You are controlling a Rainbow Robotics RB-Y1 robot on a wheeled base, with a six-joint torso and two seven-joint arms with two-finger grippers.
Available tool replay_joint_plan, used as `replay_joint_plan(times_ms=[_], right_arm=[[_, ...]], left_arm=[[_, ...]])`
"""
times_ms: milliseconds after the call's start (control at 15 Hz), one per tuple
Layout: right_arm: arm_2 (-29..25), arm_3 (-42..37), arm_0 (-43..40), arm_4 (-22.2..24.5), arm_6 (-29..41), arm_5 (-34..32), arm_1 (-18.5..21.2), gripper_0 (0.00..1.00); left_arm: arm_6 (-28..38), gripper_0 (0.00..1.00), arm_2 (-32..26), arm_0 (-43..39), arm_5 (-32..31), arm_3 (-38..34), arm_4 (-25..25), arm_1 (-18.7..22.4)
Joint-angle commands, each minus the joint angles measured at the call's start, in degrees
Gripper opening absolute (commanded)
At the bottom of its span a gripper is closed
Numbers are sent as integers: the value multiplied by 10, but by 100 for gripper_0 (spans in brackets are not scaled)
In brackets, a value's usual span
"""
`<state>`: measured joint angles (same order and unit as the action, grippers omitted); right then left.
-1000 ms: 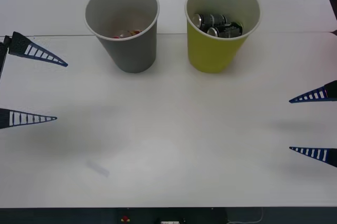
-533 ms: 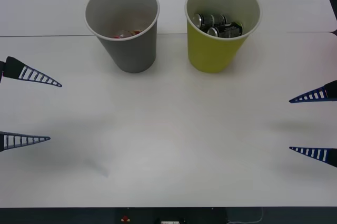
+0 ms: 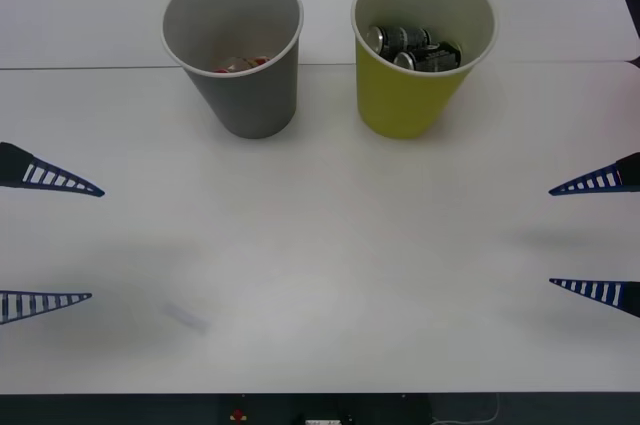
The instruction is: Put the can into the green bin and the plastic bottle into the gray bin
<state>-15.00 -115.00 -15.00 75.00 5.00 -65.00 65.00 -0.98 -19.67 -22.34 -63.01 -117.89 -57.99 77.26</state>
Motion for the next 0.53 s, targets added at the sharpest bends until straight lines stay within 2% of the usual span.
replay_joint_plan(times_ms=[67, 533], right_arm=[[0, 0, 0, 0, 0, 0, 0, 100], [0, 0, 0, 0, 0, 0, 0, 100]], left_arm=[[1, 100, -5, -23, 25, -15, 1, 0], [2, 100, -5, -23, 29, -9, -14, -11]])
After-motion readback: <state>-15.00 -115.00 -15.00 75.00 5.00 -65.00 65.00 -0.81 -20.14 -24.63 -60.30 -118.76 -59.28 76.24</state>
